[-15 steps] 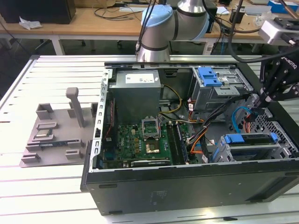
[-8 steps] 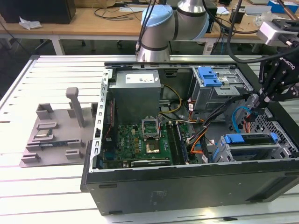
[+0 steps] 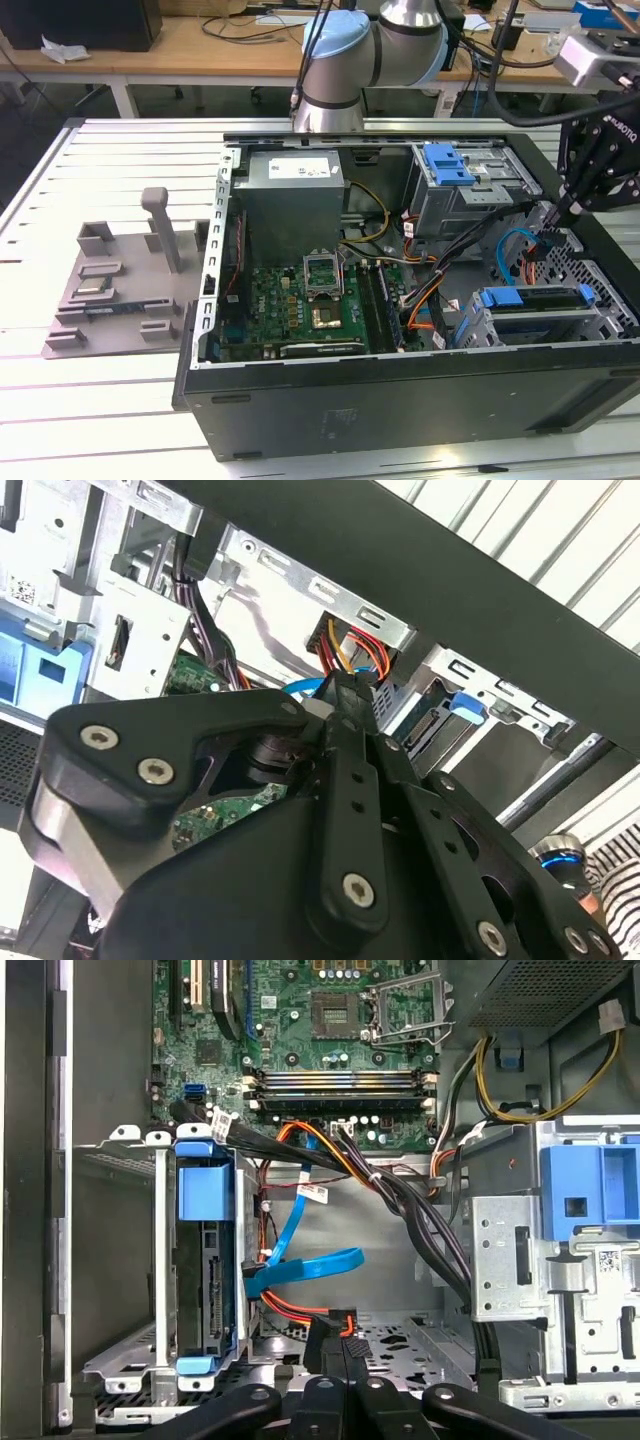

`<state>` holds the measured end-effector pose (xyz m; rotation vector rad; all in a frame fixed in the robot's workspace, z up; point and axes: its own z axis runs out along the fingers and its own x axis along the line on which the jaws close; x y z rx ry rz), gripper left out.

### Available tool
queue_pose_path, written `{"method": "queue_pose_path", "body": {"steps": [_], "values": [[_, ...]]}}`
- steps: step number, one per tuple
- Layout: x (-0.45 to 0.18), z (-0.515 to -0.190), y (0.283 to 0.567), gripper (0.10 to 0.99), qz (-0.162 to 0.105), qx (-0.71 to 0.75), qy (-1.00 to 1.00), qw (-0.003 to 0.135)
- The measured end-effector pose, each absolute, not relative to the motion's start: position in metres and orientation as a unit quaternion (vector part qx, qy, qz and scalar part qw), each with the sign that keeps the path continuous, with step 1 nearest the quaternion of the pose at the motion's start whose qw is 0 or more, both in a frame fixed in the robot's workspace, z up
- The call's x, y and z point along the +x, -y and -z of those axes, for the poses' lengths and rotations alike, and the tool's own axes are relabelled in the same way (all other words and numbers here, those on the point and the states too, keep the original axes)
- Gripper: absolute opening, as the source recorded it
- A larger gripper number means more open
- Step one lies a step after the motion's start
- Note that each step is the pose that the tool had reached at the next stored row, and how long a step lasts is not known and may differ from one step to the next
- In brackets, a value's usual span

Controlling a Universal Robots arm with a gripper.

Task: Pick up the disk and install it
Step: 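Insert the first disk wire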

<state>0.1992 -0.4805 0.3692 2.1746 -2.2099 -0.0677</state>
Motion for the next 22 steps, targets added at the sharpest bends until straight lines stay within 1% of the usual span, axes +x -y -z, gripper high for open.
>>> {"method": "queue_pose_path", "body": {"steps": [3, 4, 5, 7, 8, 9, 13, 18, 22], "values": [[0.199, -0.369, 0.481, 0.114, 0.022, 0.701, 0.712, 0.02], [0.199, -0.37, 0.481, 0.169, 0.022, 0.701, 0.712, 0.02], [0.199, -0.37, 0.481, 0.169, 0.022, 0.701, 0.712, 0.02], [0.199, -0.37, 0.481, 0.294, 0.022, 0.701, 0.712, 0.02], [0.199, -0.37, 0.481, 0.294, 0.022, 0.701, 0.712, 0.02], [0.199, -0.37, 0.481, 0.361, 0.022, 0.701, 0.712, 0.02], [0.198, -0.367, 0.48, 0.361, 0.013, 0.701, 0.713, 0.029], [0.197, -0.355, 0.48, 0.361, 0.012, 0.701, 0.713, 0.03], [0.197, -0.354, 0.481, 0.361, 0.01, 0.701, 0.713, 0.032]]}}
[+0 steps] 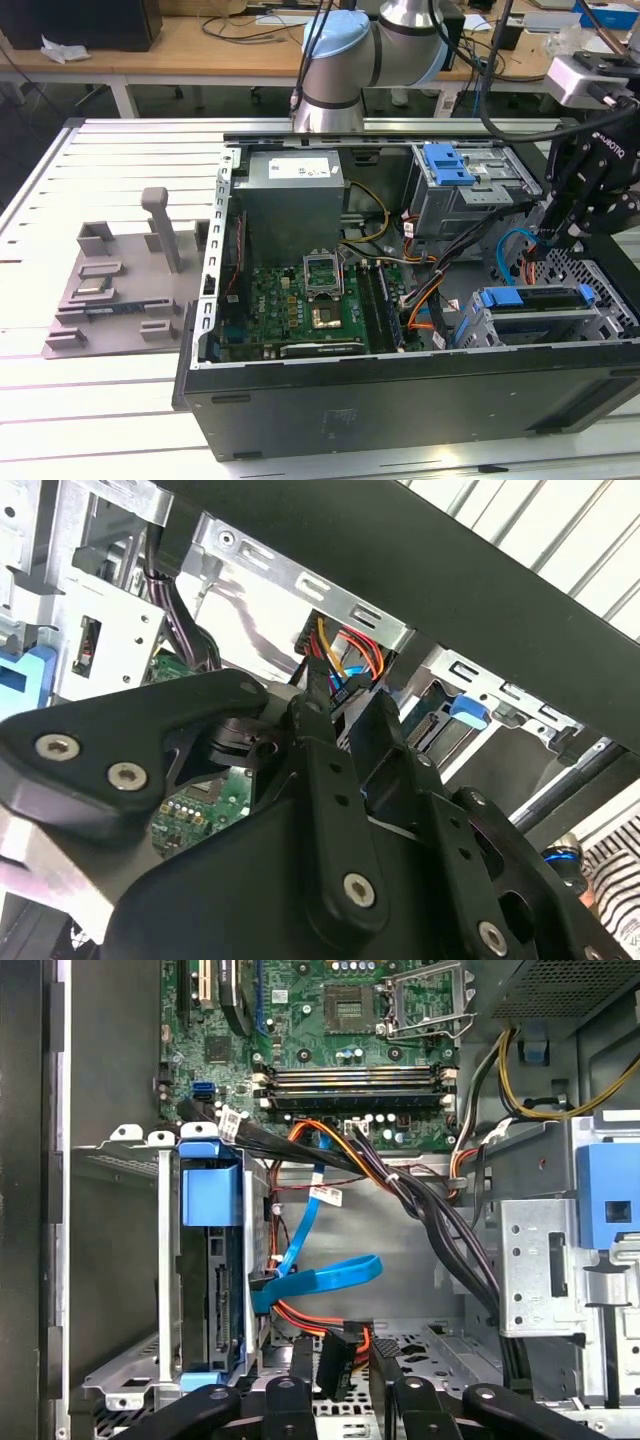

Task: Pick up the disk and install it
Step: 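Insert the first disk wire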

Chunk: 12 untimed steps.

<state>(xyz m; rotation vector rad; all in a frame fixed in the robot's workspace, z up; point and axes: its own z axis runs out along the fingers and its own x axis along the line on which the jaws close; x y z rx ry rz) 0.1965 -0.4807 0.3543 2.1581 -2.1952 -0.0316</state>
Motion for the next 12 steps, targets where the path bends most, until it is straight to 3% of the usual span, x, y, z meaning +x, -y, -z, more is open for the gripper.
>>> {"method": "queue_pose_path", "body": {"steps": [2, 3, 4, 5, 12], "values": [[0.1965, -0.3542, 0.4808, 0.361, 0.01, 0.701, 0.713, 0.032], [0.1965, -0.3542, 0.4809, 0.282, 0.01, 0.701, 0.713, 0.032], [0.1965, -0.3542, 0.4809, 0.282, 0.01, 0.701, 0.713, 0.032], [0.1965, -0.3542, 0.4809, 0.169, 0.01, 0.701, 0.713, 0.032], [0.1939, -0.3542, 0.4828, 0.165, 0.01, 0.701, 0.713, 0.032]]}}
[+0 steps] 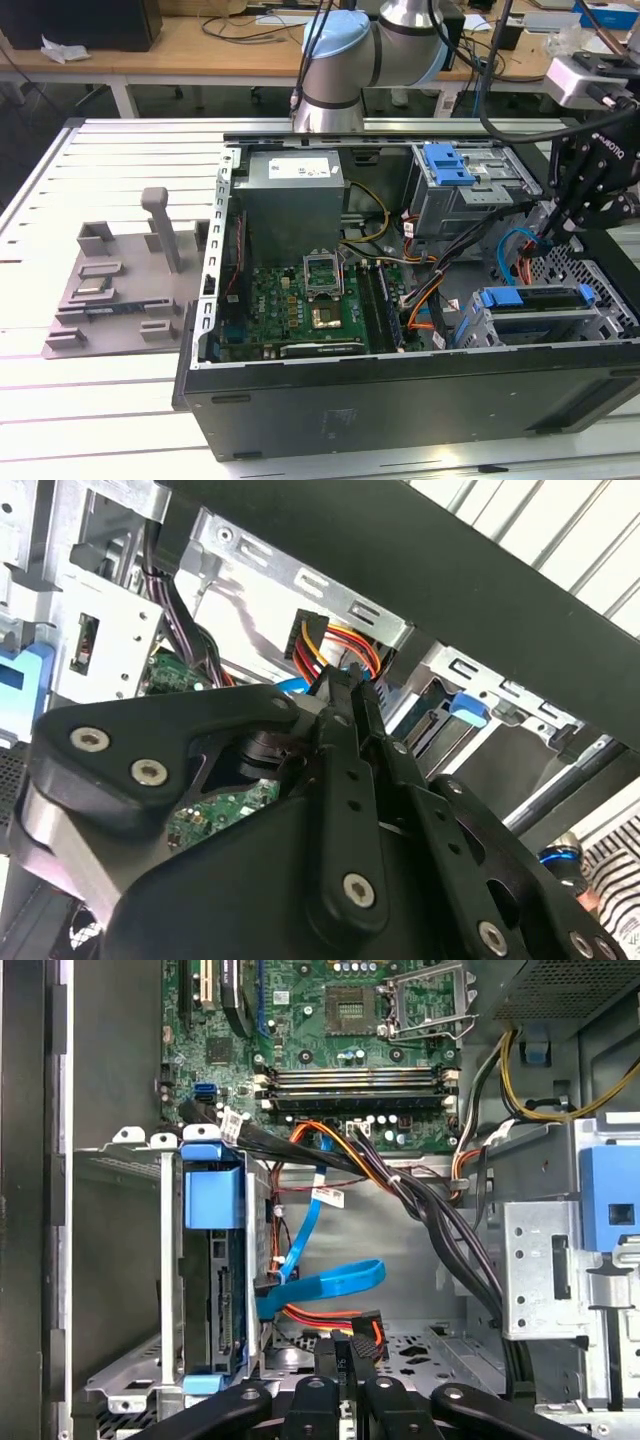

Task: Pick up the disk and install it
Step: 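Insert the first disk wire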

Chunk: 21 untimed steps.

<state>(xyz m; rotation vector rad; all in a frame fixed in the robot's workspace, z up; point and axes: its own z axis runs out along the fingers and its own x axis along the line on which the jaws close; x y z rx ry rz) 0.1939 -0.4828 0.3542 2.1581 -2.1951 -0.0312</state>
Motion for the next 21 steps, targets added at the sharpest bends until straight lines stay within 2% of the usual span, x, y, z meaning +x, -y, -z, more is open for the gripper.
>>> {"method": "queue_pose_path", "body": {"steps": [11, 21], "values": [[0.19, -0.353, 0.52, 0.165, 0.005, 0.7, 0.713, 0.036], [0.185, -0.345, 0.531, 0.165, 0.005, 0.702, 0.712, 0.037]]}}
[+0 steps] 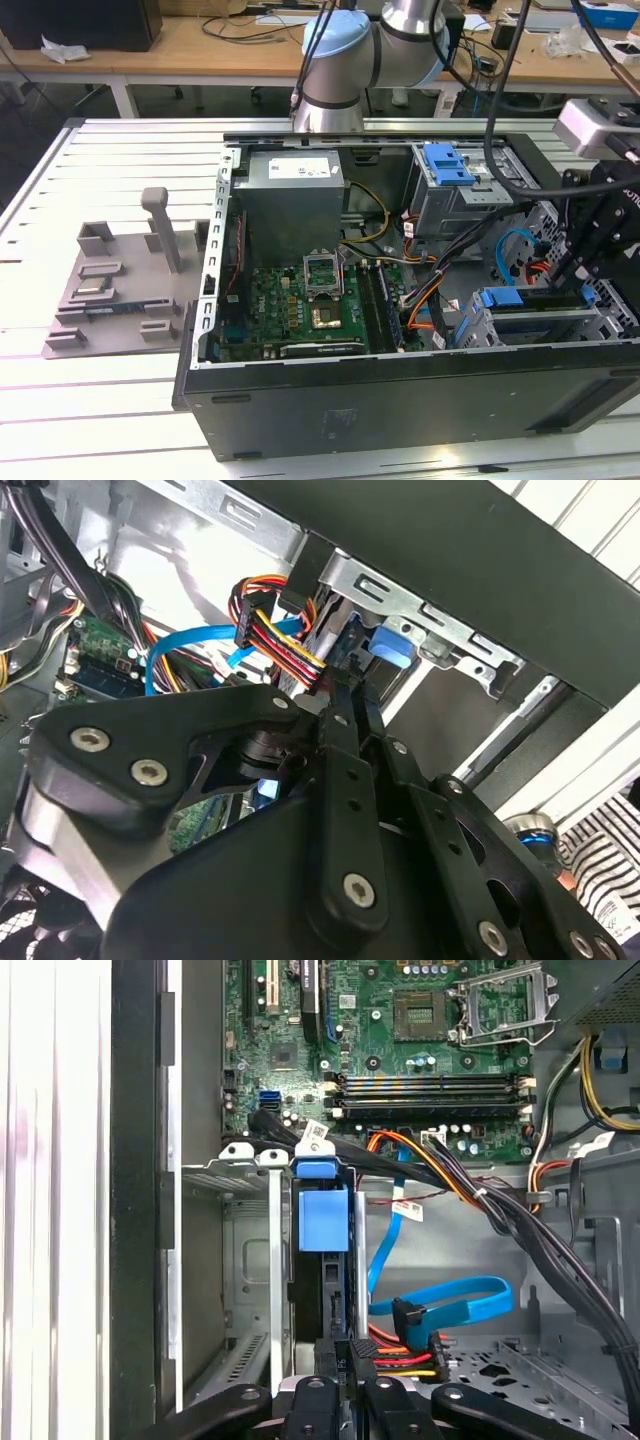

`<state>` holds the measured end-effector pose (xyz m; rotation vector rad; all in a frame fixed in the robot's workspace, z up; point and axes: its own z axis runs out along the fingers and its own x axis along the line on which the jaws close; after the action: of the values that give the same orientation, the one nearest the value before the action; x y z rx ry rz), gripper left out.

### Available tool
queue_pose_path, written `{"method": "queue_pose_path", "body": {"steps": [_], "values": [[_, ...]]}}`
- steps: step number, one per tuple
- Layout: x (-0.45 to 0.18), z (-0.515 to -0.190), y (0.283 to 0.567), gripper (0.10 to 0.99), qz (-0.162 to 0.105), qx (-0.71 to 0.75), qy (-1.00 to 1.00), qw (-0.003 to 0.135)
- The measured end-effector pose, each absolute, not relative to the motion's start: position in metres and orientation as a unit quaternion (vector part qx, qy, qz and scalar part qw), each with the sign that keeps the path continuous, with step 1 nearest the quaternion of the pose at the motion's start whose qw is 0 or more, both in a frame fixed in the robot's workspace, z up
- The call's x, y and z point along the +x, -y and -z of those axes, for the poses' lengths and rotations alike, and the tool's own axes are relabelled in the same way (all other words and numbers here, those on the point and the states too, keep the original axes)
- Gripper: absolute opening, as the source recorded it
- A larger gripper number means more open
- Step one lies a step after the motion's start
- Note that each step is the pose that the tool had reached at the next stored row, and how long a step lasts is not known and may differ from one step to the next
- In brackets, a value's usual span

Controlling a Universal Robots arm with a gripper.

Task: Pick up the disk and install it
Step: 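Insert the first disk wire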

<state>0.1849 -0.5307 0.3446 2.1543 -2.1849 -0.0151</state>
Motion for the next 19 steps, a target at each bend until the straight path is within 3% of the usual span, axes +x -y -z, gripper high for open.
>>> {"method": "queue_pose_path", "body": {"steps": [19], "values": [[0.1847, -0.3366, 0.5307, 0.165, 0.006, 0.702, 0.712, 0.035]]}}
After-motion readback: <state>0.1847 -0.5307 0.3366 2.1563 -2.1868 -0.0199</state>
